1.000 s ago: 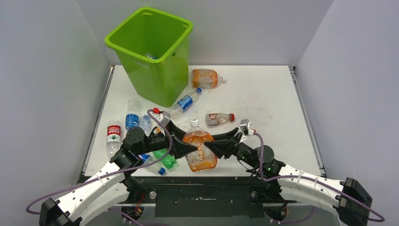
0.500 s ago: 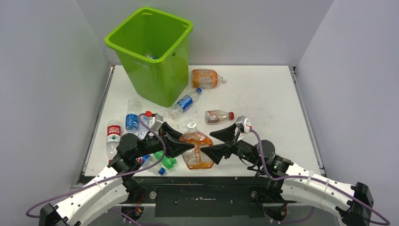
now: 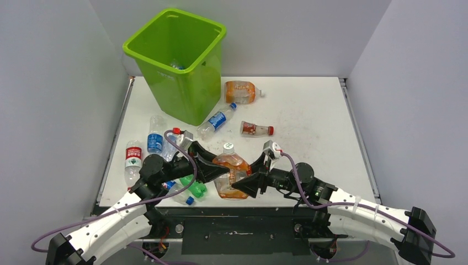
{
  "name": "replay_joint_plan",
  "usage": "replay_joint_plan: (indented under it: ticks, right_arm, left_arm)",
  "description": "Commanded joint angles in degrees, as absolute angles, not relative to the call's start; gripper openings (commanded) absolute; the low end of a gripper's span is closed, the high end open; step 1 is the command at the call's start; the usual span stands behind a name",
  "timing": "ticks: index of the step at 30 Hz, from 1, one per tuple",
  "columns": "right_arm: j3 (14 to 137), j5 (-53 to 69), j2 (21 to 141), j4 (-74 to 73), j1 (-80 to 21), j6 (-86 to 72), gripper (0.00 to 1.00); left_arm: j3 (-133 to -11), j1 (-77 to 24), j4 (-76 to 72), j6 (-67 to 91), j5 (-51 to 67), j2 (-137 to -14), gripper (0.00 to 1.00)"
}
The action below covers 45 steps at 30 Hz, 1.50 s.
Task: Put the plastic bottles in the bin
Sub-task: Place the plastic bottle in the trash bin.
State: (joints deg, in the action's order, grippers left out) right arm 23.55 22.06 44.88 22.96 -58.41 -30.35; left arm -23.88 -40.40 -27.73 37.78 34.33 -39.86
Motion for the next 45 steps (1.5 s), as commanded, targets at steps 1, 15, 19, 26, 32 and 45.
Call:
replay_joint_plan:
  ticks: [1, 15, 19, 26, 32, 45]
  right_arm:
    - [24.6, 22.8, 45.3, 27.4, -58.6, -29.4, 0.46]
    - [27.4, 10.6, 42.3, 19.0, -60.2, -21.7, 0.35]
    - [28.4, 8.3, 42.4, 18.0, -61.1, -20.5, 0.33]
    - [28.5, 7.5, 42.6, 17.3, -62.1, -20.0, 0.32]
    - [28.7, 7.2, 43.2, 17.6, -62.6, -19.9, 0.32]
    - [30.2, 6.8, 43.1, 15.5, -63.5, -20.8, 0.77]
  left_arm:
    - [-27.7, -40.8, -32.4, 40.3, 33.2, -37.8, 0.52]
    - [-43.5, -40.9, -13.2, 34.9, 11.4, -40.4, 0.99]
    - [-47.5, -41.4, -7.3, 34.0, 11.5, -45.0, 1.00]
    - [-51.2, -43.8, -0.8, 31.0, 10.8, -49.5, 0.88]
    - [-52.4, -45.9, -1.2, 30.1, 10.9, -51.1, 0.81]
    - [-52.5, -49.5, -2.9, 25.2, 10.7, -52.3, 0.00]
